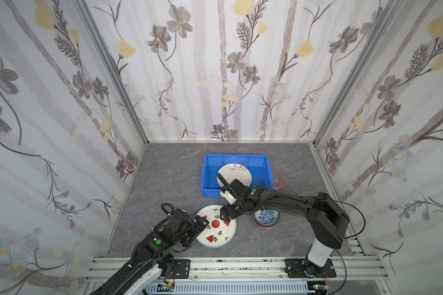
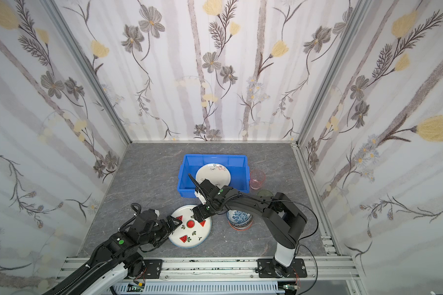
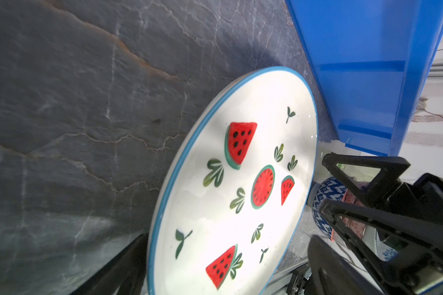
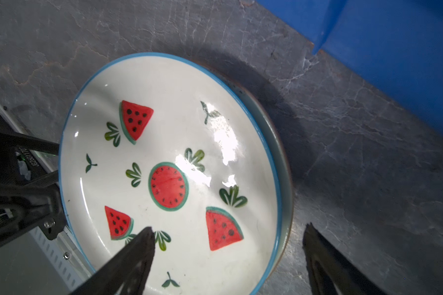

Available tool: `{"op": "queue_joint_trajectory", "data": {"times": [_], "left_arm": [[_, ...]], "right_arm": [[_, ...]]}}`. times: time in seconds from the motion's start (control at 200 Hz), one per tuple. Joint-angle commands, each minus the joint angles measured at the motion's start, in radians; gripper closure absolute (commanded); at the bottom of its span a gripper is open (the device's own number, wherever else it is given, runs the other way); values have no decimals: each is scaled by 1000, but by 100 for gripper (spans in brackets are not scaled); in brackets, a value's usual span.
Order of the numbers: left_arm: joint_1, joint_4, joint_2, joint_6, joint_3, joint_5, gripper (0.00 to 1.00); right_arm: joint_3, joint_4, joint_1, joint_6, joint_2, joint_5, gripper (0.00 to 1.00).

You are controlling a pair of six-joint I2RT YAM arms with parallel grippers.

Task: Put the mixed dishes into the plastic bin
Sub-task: 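Lower the right gripper onto the watermelon plate rim and grip it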

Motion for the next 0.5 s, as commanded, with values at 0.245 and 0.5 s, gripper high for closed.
{"op": "queue_joint_trajectory", "data": {"times": [0.245,0.5], "left_arm": [[1,15,4,-12,18,-6,2],[0,16,0,-10,27,-6,2]], "right_arm": [[4,23,14,6,20,-36,11],[3,42,19,8,32,-72,11]]}}
